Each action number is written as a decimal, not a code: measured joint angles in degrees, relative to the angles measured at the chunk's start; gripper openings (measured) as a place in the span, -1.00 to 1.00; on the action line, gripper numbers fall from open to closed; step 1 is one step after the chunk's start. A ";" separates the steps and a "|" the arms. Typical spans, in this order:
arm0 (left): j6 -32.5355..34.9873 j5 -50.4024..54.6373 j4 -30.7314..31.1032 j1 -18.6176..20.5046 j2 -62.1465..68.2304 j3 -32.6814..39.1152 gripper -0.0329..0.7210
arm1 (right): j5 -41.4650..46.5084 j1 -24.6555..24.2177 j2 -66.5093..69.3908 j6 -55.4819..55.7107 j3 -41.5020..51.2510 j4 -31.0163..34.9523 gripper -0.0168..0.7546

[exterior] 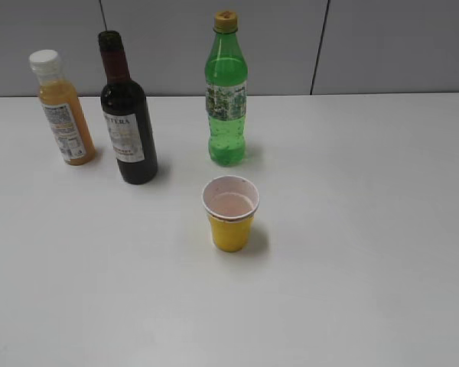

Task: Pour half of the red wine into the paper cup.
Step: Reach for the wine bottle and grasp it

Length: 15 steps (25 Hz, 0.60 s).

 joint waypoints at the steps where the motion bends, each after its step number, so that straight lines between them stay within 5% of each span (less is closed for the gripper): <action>1: 0.00 0.00 0.00 0.00 0.00 0.00 -0.28 | 0.00 0.00 0.00 0.00 0.00 0.00 0.58; 4: 0.00 0.00 0.07 0.00 0.00 0.00 -0.03 | -0.03 0.00 0.00 0.00 0.00 0.05 0.58; 9: 0.00 0.00 0.52 0.00 0.00 0.00 0.73 | -0.07 0.00 0.00 0.00 0.00 0.06 0.58; 15: 0.00 0.00 0.52 0.00 0.00 0.00 0.50 | -0.07 0.00 0.00 0.00 0.00 0.17 0.58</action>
